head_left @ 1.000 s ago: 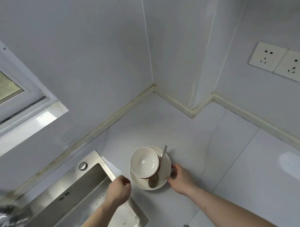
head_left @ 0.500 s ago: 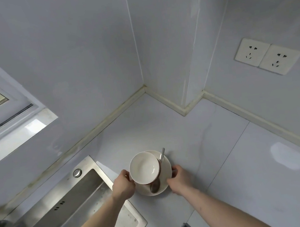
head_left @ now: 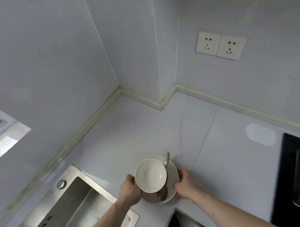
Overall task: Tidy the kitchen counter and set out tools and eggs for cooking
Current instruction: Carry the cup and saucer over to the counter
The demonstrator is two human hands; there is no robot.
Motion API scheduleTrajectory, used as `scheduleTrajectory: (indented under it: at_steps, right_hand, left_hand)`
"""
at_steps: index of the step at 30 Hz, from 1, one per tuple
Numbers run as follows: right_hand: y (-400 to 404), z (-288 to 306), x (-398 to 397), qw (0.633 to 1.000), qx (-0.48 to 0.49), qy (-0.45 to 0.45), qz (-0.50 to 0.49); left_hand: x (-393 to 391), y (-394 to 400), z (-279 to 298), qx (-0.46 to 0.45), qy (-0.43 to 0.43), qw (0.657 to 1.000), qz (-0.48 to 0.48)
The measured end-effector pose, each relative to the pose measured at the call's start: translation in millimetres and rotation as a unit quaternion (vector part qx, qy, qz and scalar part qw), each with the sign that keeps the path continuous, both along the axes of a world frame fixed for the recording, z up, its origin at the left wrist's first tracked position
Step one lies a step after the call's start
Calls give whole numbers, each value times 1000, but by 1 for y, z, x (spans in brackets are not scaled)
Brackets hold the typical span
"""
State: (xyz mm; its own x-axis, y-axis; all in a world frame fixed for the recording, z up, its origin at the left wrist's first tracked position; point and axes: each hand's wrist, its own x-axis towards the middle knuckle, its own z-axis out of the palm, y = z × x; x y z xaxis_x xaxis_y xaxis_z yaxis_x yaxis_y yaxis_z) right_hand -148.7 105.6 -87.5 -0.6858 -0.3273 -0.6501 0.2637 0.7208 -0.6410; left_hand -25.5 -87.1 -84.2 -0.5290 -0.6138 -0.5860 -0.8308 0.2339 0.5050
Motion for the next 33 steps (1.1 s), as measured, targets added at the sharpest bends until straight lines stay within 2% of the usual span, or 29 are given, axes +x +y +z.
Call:
scheduleTrajectory:
  at_steps: [3,6,13,24,33]
  right_hand:
    - [20,2,6,1000,2,3,-17]
    - [41,30,18,1000,2,20,-19]
    - [99,74,70,991,-63,2,-117]
    - [210,123,176,960,-98,6,-261]
    - [321,136,224,933,-105,21,-342]
  left_hand:
    - [2,15,4,4,11,1000,-13]
    - [7,31,13,8,24,999,-28]
    - [24,70,40,14,54,994,-98]
    - [66,169,90,2,70,963,-260]
    - [75,278,119,25,99,934,-343]
